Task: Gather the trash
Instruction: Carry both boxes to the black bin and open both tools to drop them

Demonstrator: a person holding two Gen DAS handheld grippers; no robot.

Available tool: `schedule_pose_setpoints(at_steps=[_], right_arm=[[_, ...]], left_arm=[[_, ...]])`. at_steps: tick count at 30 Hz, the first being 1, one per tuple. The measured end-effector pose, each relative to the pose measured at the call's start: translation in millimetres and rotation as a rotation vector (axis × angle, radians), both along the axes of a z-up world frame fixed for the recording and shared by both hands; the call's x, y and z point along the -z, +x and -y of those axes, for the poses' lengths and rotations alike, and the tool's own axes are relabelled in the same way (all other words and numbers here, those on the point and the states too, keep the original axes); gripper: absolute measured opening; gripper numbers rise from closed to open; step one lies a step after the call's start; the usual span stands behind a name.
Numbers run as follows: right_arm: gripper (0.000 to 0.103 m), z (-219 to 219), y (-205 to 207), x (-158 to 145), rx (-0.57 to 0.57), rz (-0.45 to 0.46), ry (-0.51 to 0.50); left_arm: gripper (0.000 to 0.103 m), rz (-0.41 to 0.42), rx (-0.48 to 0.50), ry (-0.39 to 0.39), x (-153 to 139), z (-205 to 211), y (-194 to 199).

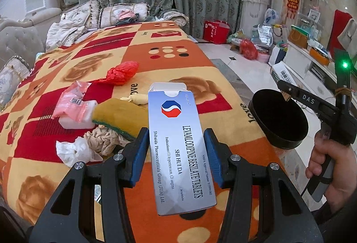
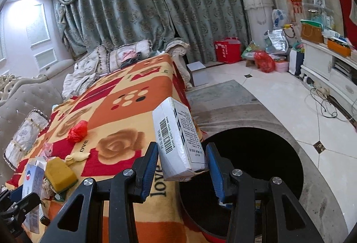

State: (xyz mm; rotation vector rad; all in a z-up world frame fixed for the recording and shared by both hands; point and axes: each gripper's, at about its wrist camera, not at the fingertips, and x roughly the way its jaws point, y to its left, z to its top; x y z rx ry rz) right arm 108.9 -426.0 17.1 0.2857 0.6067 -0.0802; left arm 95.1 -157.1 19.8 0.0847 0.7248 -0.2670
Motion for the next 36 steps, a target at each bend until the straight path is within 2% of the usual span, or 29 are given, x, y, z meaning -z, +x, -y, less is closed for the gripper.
schedule_pose_setpoints(at_steps=[9, 15, 20, 26, 29, 31, 36], right_arm=[[0.042, 18, -3, 0, 0.059, -0.006, -0.016], [0.042, 51, -9, 9, 0.127, -0.052, 0.011], [0.043, 69, -12, 19, 0.141, -0.089, 0.021], [0.045, 88, -5, 33, 0.127, -0.137, 0.088], [0.047, 95, -4, 36, 0.144, -0.155, 0.085], [0.047, 103, -8, 33, 0.181, -0.136, 0.092], [0.048, 132, -32, 22, 0.398, -0.074, 0.099]], left_arm=[[0.048, -0.001, 0.045, 0.0, 0, 17, 5], [0.048, 0.003, 0.254, -0.01, -5, 70, 14], [0.048, -0.034, 0.4, -0.063, -7, 122, 30], [0.048, -0.085, 0.466, -0.079, 3, 174, 52], [0.049, -0.103, 0.48, -0.069, 14, 194, 60], [0.049, -0.108, 0.477, -0.059, 20, 204, 63], [0.051, -0.166, 0.47, -0.073, 38, 221, 77]])
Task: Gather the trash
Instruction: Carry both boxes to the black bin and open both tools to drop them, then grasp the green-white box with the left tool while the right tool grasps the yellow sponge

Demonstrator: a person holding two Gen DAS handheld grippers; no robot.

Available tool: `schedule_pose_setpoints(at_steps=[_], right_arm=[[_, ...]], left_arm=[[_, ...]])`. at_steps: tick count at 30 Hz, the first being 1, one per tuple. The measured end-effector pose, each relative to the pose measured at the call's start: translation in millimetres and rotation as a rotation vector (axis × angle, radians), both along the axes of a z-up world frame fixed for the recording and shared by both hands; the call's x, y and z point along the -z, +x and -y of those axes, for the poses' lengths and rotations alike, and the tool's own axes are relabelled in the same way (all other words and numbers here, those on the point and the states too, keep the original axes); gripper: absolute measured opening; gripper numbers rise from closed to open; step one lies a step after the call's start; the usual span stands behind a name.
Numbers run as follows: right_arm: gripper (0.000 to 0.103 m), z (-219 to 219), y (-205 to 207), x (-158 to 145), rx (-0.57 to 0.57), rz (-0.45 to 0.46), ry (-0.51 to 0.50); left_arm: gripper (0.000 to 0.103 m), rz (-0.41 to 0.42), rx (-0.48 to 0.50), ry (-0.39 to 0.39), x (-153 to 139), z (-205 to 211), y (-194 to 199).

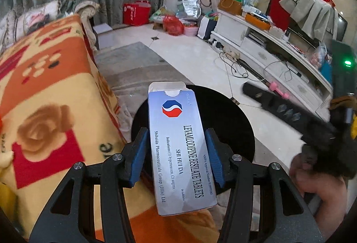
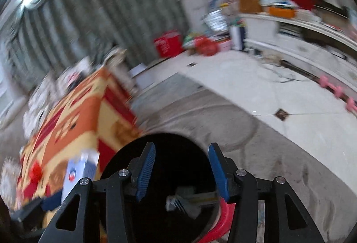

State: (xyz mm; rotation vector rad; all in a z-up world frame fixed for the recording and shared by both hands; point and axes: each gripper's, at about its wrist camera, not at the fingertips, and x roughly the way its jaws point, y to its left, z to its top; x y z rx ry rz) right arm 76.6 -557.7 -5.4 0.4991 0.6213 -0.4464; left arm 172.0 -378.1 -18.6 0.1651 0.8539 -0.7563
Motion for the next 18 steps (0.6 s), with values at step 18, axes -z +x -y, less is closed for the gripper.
schedule_pose_setpoints(at_steps=[18], right_arm=[[0.048, -63, 27, -27, -0.117, 0.082, -0.079]], left_arm=[[0.057, -0.003, -0.204, -0.022, -17, -118, -23]])
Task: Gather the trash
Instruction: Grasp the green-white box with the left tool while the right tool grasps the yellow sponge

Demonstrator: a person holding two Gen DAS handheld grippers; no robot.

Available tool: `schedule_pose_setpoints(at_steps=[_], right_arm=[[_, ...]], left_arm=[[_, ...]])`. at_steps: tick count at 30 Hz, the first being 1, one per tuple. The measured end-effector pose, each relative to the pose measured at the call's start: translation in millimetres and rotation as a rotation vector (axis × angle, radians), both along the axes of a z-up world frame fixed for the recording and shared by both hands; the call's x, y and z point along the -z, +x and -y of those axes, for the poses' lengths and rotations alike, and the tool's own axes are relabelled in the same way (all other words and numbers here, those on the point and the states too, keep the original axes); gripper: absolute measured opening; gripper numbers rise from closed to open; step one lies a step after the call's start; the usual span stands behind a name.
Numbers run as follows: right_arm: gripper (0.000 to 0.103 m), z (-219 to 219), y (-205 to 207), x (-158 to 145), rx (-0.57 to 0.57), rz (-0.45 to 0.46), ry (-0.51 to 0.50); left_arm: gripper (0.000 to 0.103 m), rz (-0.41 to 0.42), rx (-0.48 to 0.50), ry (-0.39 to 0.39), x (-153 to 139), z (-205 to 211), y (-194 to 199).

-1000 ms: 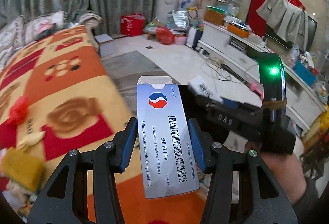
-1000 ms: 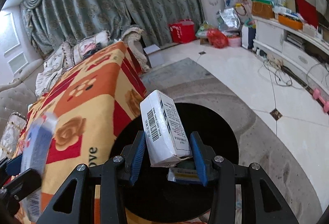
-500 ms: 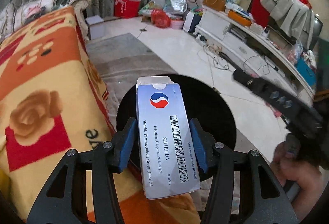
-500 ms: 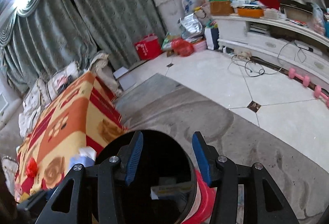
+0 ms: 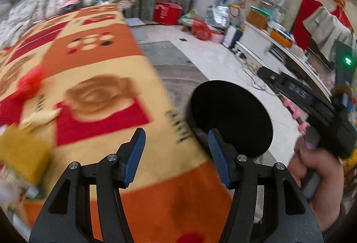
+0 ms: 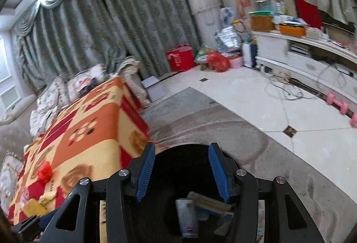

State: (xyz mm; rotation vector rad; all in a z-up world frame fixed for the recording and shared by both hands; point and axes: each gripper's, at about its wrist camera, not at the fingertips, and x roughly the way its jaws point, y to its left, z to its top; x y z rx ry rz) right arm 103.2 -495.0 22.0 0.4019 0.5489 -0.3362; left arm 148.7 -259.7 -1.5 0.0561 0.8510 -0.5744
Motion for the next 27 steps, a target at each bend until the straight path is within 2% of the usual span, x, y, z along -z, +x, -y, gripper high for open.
schedule_pose_setpoints(at_steps=[3, 6, 8, 12, 14, 16, 19, 22, 27], right_arm=[[0.048, -33, 15, 2, -0.116, -0.01, -0.007], [0.048, -88, 33, 7, -0.316, -0.041, -0.028], [0.048, -117, 39, 13, -0.411, -0.062, -0.043], [0.049, -172, 47, 30, -0.634, -0.101, 0.025], [0.049, -197, 51, 37, -0.718, -0.12, 0.035], [0.049, -221, 53, 43, -0.782, -0.134, 0.014], [0.049, -239, 51, 51, -0.815, -0.144, -0.019], [0.049, -241, 50, 51, -0.818, -0.136, -0.007], [0.049, -231, 58, 45, -0.807, -0.114, 0.035]], left_arm=[[0.057, 0.011, -0.084, 0.001, -4, -52, -21], [0.058, 0.008, -0.213, 0.004, -2, -110, -38], [0.058, 0.026, -0.305, 0.017, 0, -150, -53], [0.067, 0.038, -0.519, 0.059, 13, -218, -79], [0.068, 0.0, -0.594, 0.019, 24, -240, -81], [0.068, -0.058, -0.617, -0.004, 33, -247, -76], [0.068, -0.116, -0.585, -0.003, 46, -239, -66], [0.069, -0.105, -0.576, 0.025, 51, -228, -56], [0.069, -0.098, -0.612, 0.079, 52, -220, -48]])
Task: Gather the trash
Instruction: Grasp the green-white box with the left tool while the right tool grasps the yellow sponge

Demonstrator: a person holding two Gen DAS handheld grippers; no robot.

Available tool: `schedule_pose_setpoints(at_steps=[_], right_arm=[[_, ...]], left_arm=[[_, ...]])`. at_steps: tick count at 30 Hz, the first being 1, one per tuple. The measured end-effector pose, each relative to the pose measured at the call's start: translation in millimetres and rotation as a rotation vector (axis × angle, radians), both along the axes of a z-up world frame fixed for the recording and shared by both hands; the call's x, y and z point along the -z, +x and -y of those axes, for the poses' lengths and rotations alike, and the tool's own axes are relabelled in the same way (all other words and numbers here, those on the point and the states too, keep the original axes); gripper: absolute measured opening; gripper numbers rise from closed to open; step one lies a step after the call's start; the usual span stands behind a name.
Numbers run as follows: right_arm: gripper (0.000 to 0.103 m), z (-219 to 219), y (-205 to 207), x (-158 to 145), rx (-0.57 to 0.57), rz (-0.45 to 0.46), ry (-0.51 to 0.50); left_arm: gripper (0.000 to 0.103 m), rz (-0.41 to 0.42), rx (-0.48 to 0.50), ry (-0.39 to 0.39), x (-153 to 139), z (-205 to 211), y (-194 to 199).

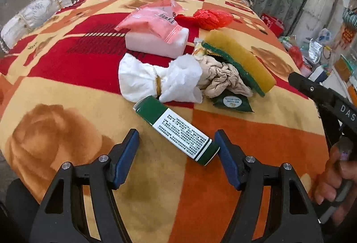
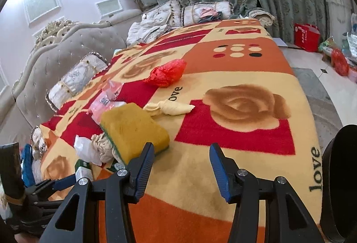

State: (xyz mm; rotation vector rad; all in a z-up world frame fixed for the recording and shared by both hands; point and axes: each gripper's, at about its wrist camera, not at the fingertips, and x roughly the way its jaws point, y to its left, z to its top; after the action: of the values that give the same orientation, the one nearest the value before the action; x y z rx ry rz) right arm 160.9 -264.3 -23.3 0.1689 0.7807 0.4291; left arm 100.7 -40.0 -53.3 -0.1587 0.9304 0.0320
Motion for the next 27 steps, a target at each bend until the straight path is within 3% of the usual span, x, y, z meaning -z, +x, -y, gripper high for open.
schedule_pose_setpoints(at_steps=[4, 11, 12, 13, 16, 24, 25, 27], right_arm=[[0.052, -4, 9, -3, -0.063, -0.004, 0.028], [0.073, -32, 22, 0, -0.165, -0.017, 0.07], [0.075, -37, 23, 1, -0.173, -0.011, 0.068], [0.077, -41, 25, 2, -0.182, -0.011, 0.06], [0.077, -53, 34, 8, -0.197, -0.027, 0.034], [0.077, -72, 46, 19, -0.249, -0.066, 0.011], [0.069, -73, 44, 18, -0.251, -0.055, 0.002], [0.065, -72, 41, 17, -0.25, -0.044, 0.0]], left_arm=[[0.069, 0.011, 0.006, -0.03, -1, -3, 0], [0.068, 0.045, 0.04, -0.073, -3, -6, 0], [0.061, 0.051, 0.046, -0.065, -3, -6, -1], [0.046, 0.055, 0.051, -0.06, -3, -8, -2], [0.034, 0.046, 0.069, -0.081, 0, -17, -6], [0.029, 0.06, 0.138, -0.12, -5, -39, -24], [0.029, 0.067, 0.15, -0.117, -6, -40, -27], [0.03, 0.061, 0.156, -0.116, -5, -41, -28]])
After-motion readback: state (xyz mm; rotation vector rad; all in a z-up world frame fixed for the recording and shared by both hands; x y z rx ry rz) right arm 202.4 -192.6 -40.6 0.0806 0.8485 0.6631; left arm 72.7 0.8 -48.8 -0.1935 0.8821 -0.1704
